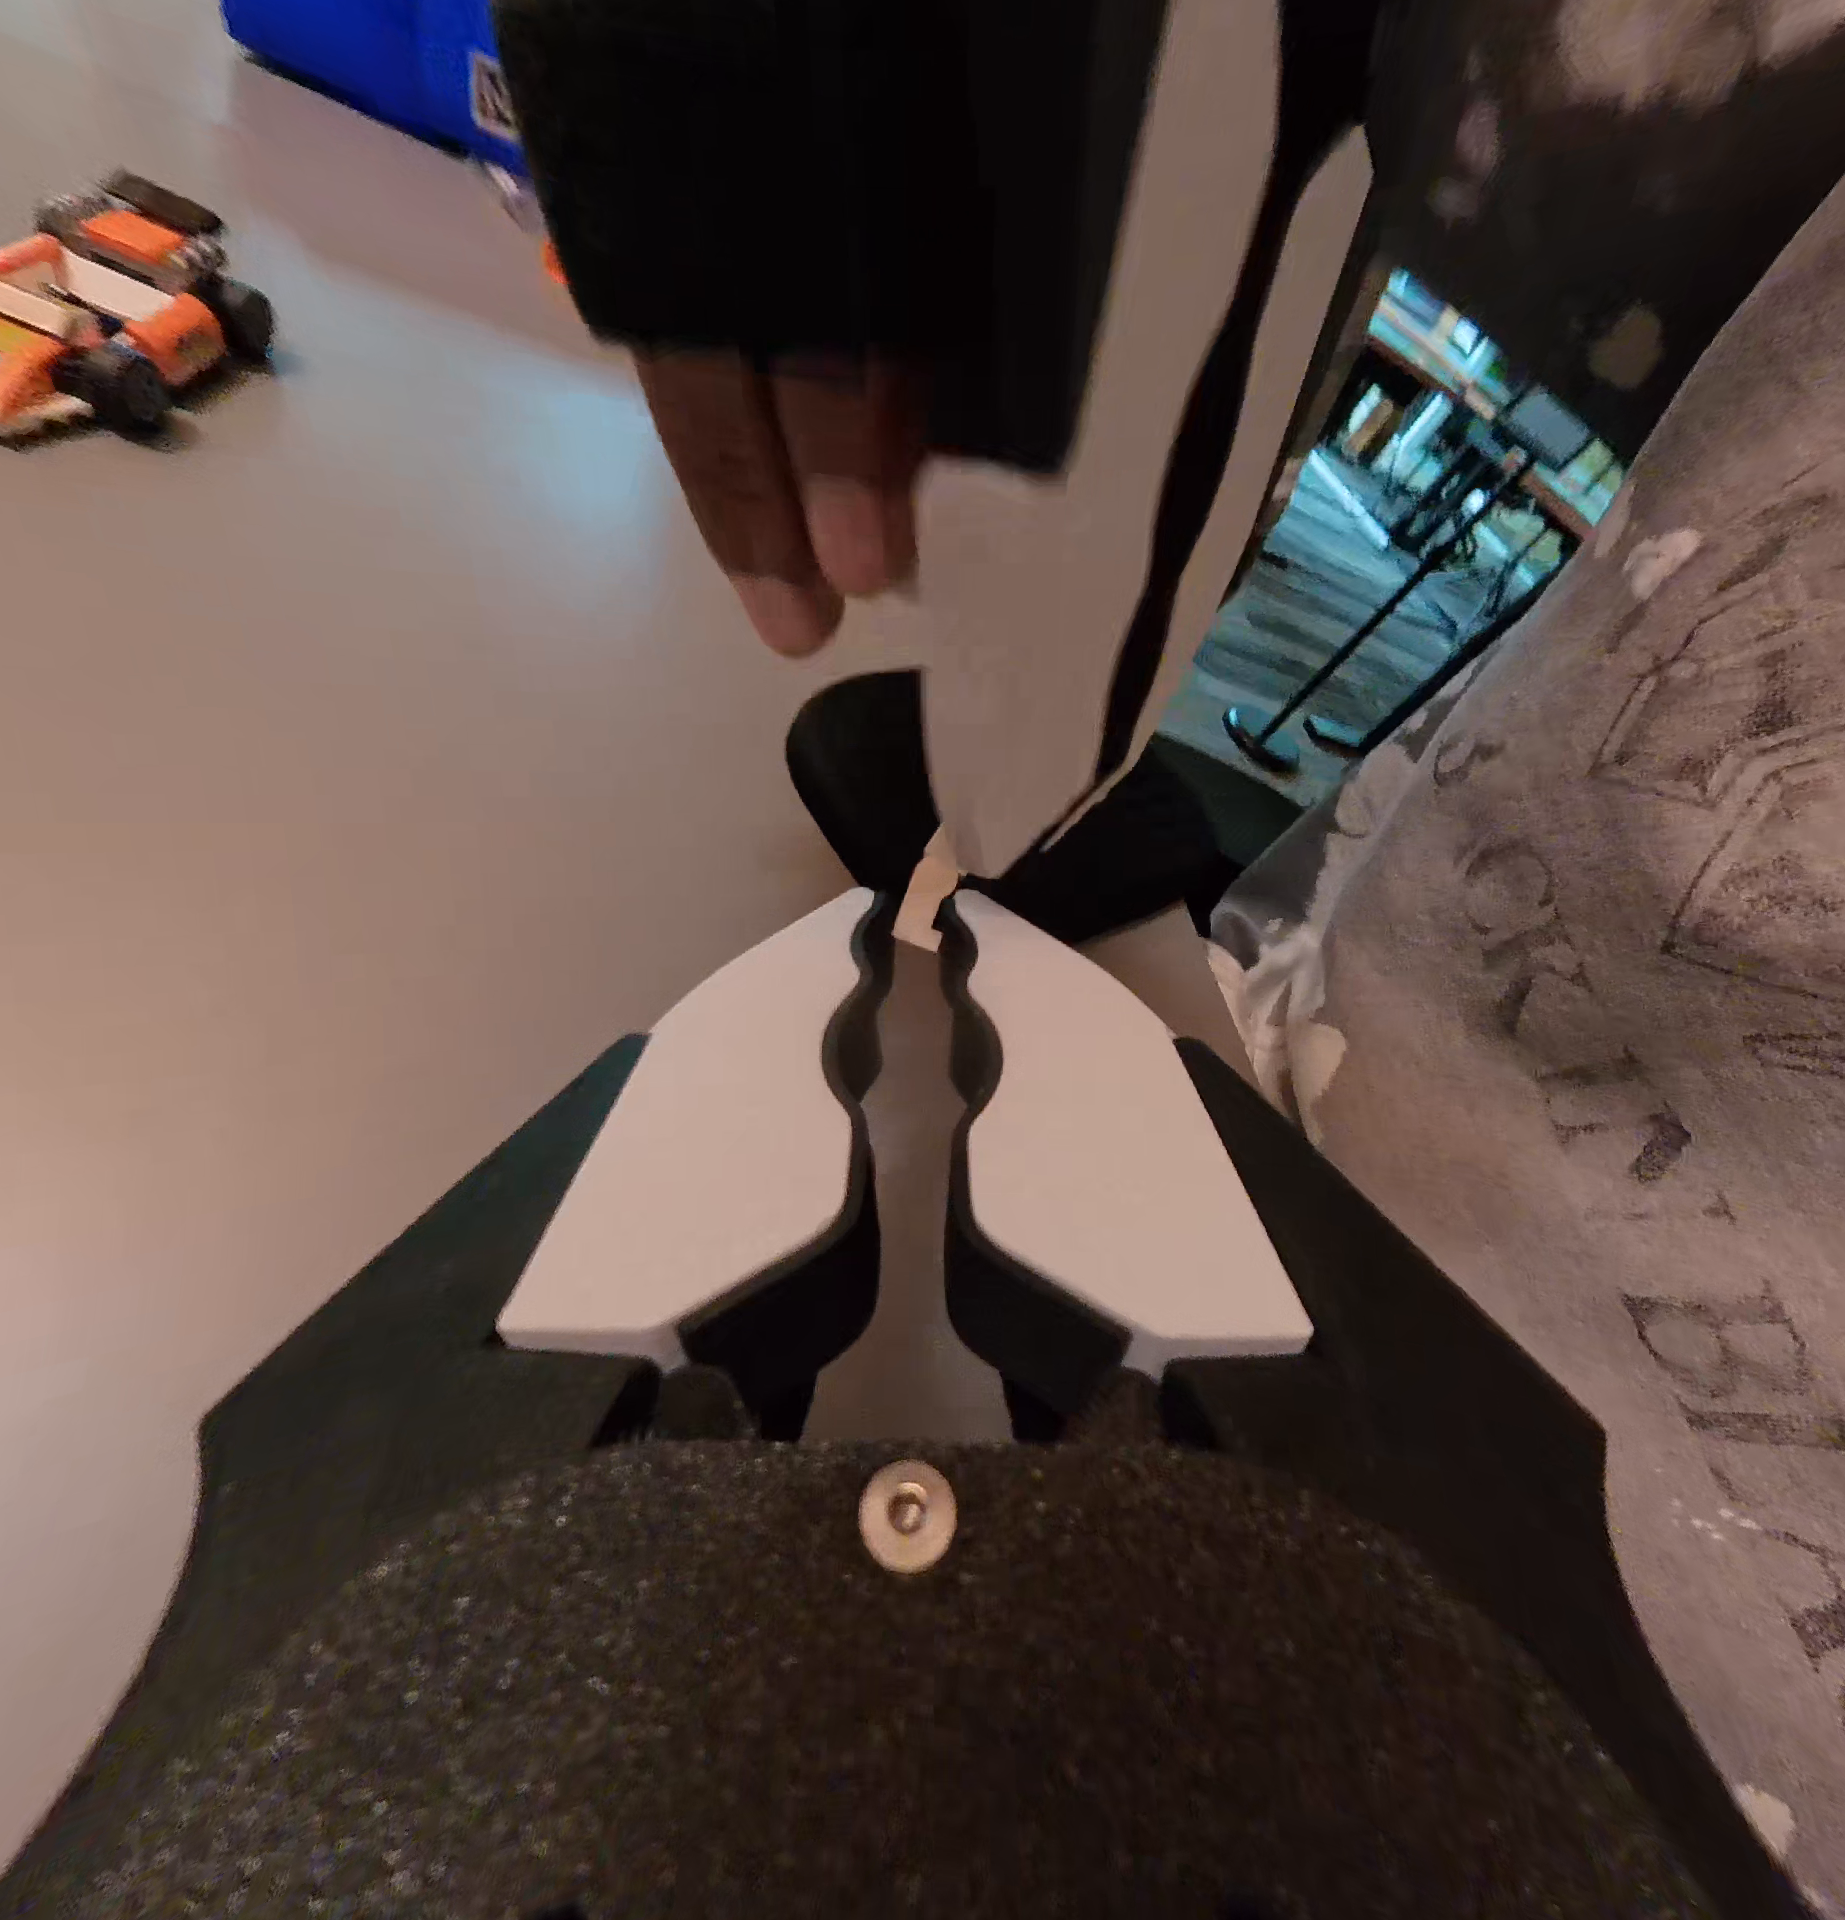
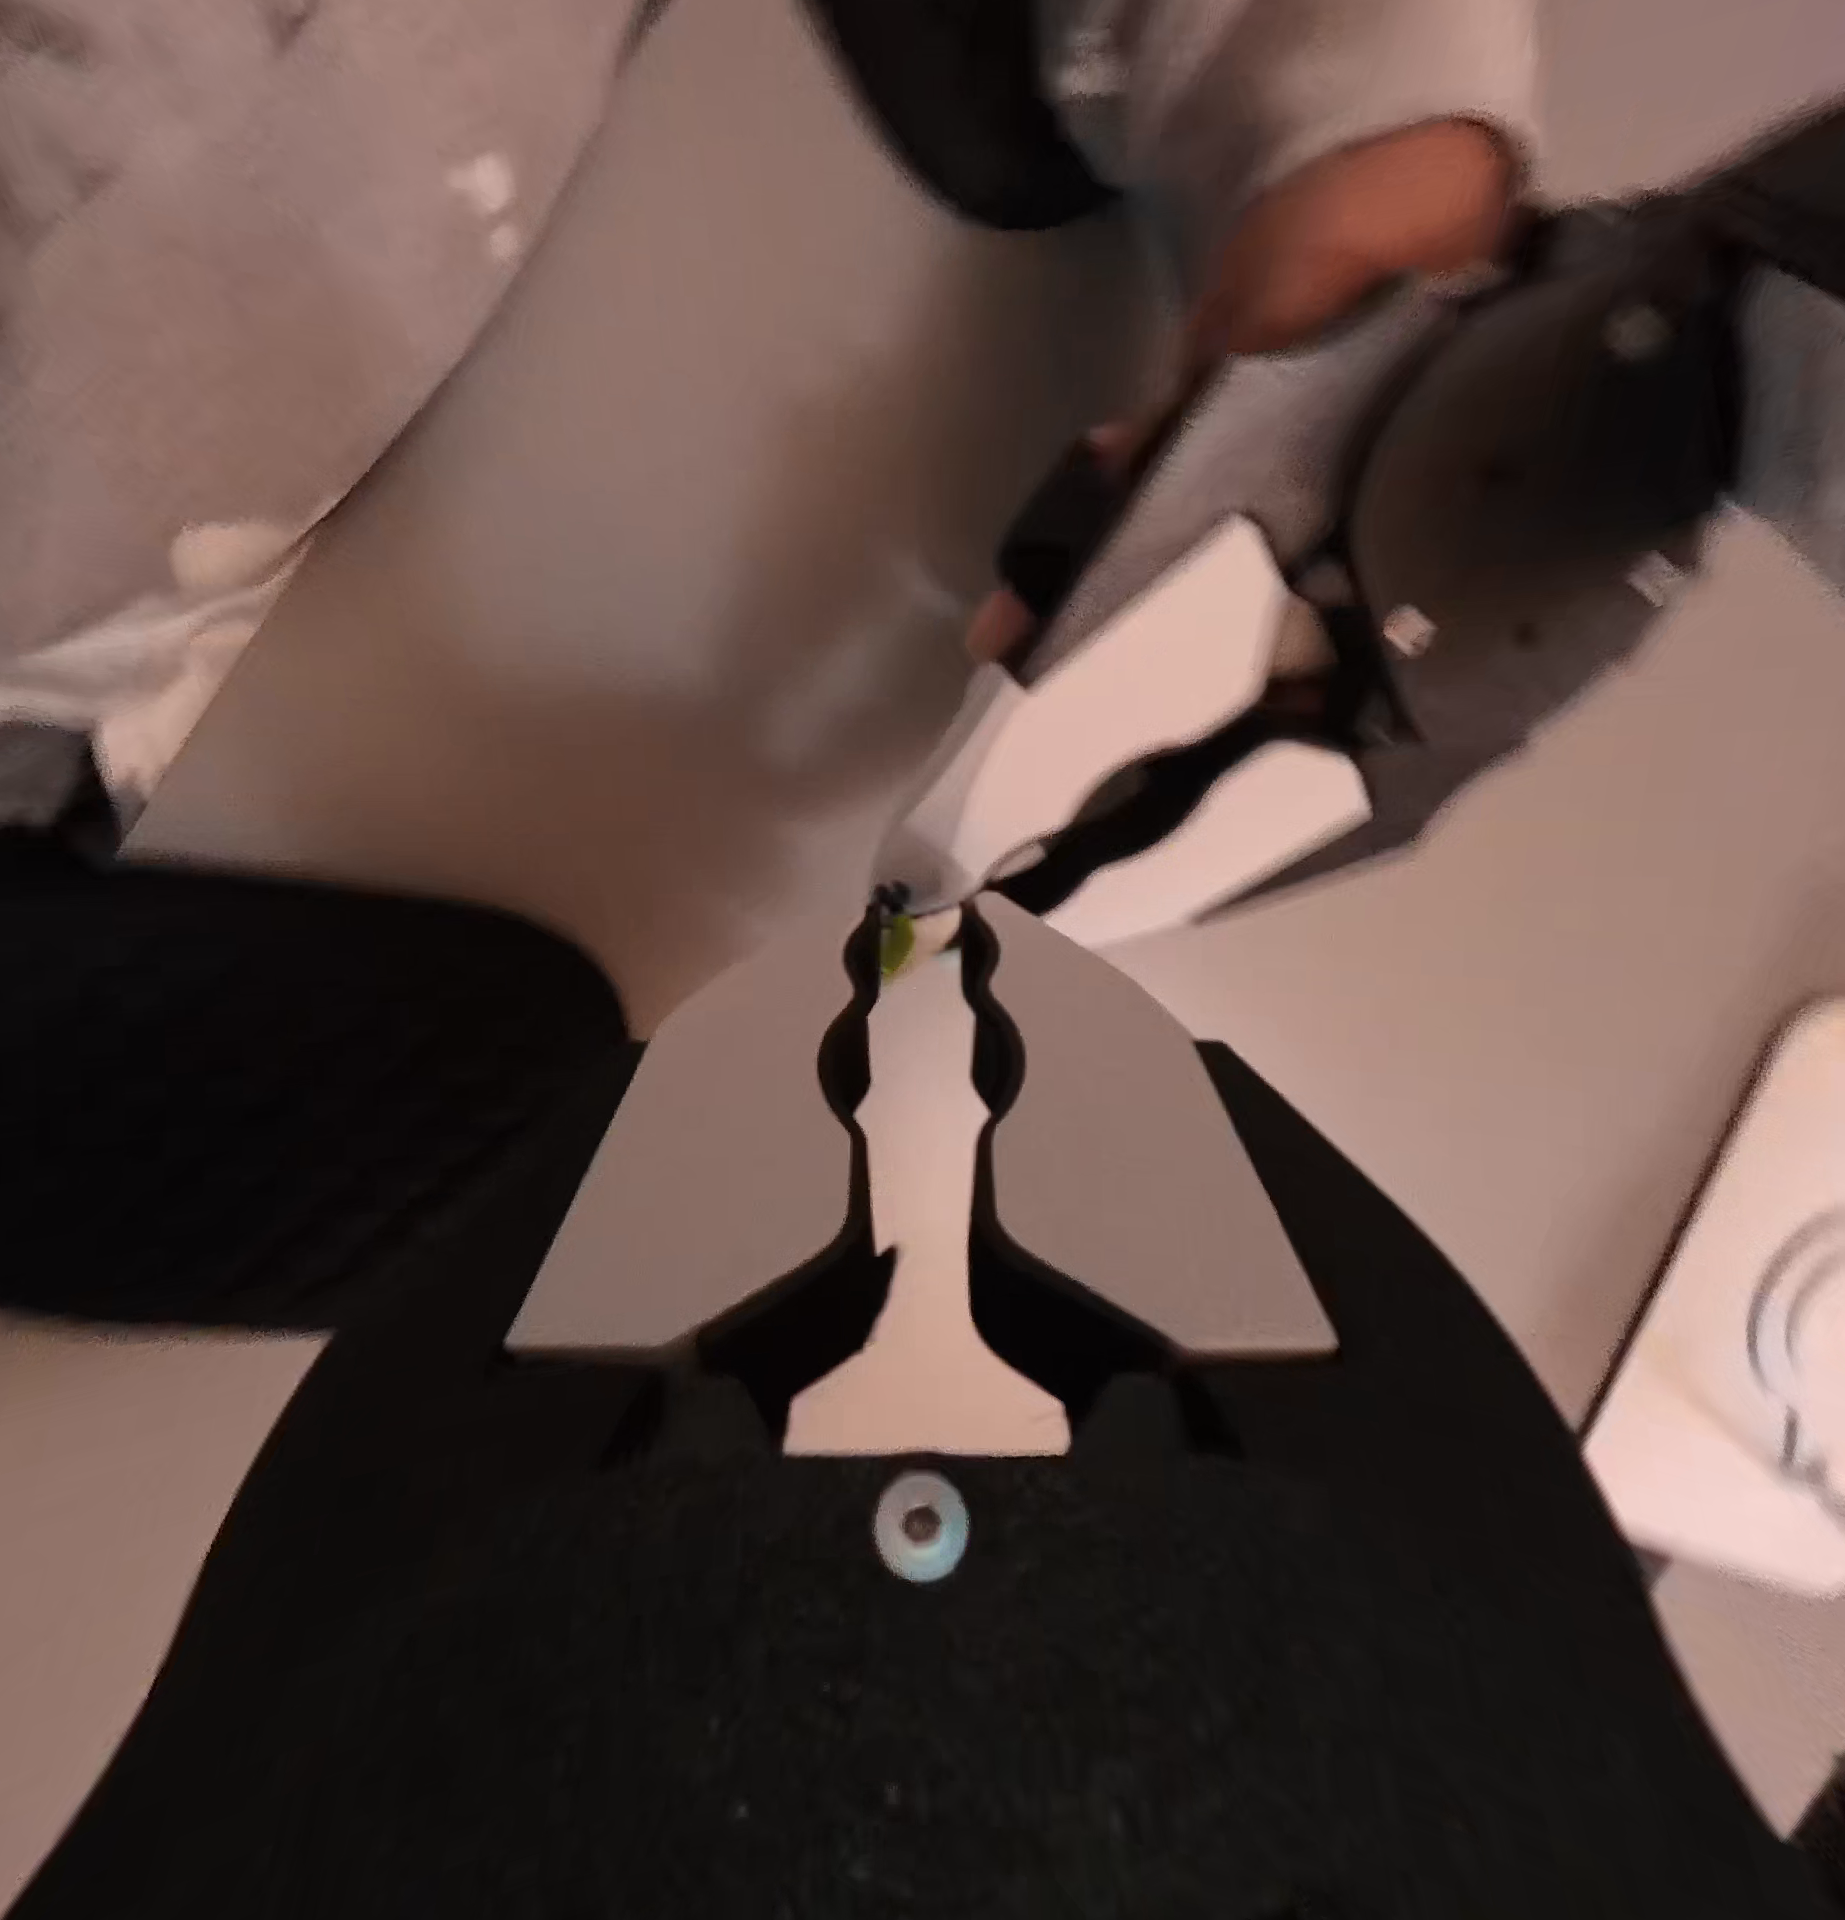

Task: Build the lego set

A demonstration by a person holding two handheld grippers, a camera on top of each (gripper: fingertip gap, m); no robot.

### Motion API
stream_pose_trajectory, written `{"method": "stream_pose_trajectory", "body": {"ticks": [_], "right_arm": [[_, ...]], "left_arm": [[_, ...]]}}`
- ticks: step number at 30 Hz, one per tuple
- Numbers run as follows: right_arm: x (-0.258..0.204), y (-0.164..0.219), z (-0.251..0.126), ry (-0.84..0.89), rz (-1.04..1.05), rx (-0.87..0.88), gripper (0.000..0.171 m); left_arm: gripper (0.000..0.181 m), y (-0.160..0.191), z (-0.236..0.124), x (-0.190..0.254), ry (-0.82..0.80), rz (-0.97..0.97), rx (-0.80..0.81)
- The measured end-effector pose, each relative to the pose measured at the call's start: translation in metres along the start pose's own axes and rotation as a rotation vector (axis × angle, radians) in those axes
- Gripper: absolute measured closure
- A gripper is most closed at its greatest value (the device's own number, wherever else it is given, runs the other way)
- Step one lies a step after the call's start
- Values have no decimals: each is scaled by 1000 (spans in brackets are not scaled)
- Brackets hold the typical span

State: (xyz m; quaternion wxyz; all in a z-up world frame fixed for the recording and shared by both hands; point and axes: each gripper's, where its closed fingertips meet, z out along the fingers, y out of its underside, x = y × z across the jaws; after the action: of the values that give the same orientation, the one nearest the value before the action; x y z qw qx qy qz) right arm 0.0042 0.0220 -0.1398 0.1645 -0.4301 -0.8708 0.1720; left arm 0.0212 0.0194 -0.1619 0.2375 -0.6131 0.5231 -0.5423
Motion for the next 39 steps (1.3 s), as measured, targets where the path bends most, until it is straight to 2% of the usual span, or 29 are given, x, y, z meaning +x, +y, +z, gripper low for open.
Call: {"method": "stream_pose_trajectory", "body": {"ticks": [2, 5, 8, 11, 14, 21, 31, 39], "right_arm": [[16, 2, -15, 113, 192, 119, 155], [29, 10, -36, 270, 449, 402, 154], [31, 25, -42, 408, 661, 628, 153], [30, 29, -35, 471, 802, 801, 153], [33, 21, -32, 479, 842, 919, 155], [42, 12, -28, 429, 905, 941, 165], [37, 18, -25, 124, 1173, 1048, 167], [37, 21, -24, 113, 1178, 1083, 167]], "left_arm": [[173, -8, -8, -8, -29, -13, 61], [173, -21, -19, -17, -56, -43, 169], [173, -34, -27, -25, -65, -83, 289], [173, -43, -32, -28, -63, -103, 371], [173, -46, -34, -28, -72, -95, 395], [173, -49, -39, -29, -141, -36, 404], [172, -46, -37, -38, -339, 129, 318], [172, -44, -36, -43, -355, 111, 310]]}}
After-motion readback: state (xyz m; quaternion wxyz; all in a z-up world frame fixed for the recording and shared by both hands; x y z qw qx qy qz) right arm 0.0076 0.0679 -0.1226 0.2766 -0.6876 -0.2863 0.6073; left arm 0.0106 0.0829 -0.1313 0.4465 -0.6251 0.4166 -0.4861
